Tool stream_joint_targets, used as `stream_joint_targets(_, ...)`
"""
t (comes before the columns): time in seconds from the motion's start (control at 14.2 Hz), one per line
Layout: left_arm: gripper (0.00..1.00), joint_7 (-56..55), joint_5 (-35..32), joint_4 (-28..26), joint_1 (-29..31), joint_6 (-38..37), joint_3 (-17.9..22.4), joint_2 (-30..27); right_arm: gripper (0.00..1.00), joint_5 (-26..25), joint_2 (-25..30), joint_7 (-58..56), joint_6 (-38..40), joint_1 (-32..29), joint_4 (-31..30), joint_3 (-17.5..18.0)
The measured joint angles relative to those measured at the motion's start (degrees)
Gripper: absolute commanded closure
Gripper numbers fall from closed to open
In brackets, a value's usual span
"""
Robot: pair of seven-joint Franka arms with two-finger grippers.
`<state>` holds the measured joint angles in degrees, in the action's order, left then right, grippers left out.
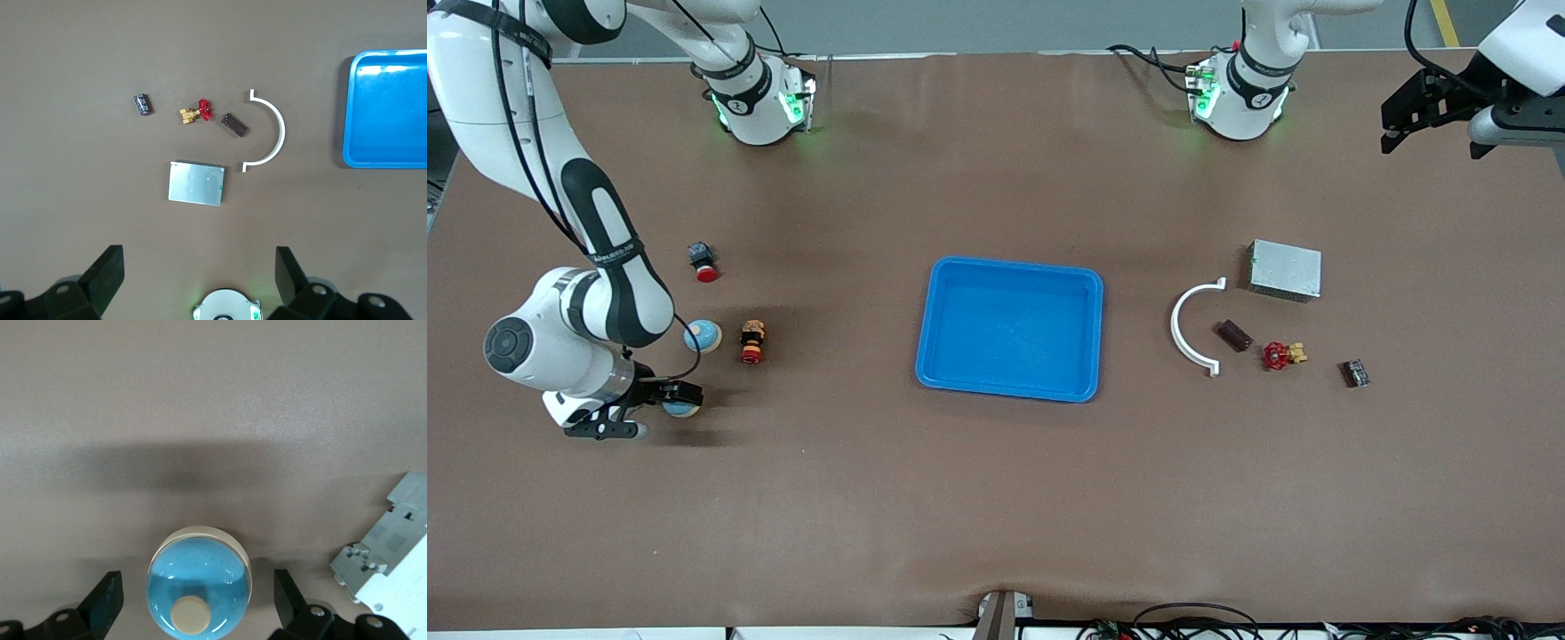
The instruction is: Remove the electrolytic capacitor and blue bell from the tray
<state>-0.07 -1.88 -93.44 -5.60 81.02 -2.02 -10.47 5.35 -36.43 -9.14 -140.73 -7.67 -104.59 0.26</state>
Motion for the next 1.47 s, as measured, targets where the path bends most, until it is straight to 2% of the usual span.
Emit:
stream_joint_targets(0.42,0.00,0.2,0.0,0.1,0.0,0.0,0.0,0.0,0.00,-0.1,0.2,-0.1,0.8,0.4,1.2,0.6)
stream_joint_targets(0.77,0.00,0.3,0.0,0.3,-0.1,0.0,-0.1,0.0,0.00,-0.1,1.7,0.3,17.0,2.0,10.6,0.7)
stream_joint_targets(1.05,0.00,0.3,0.0,0.4,-0.1,0.0,-0.1,0.0,0.00,-3.8,6.1,5.1,23.4,3.9,11.6,0.8)
stream_joint_targets(1.47,0.00,0.3,0.0,1.2,0.1,-0.2,0.0,0.0,0.00,-4.4,16.7,7.6,35.5,6.0,10.8,0.8)
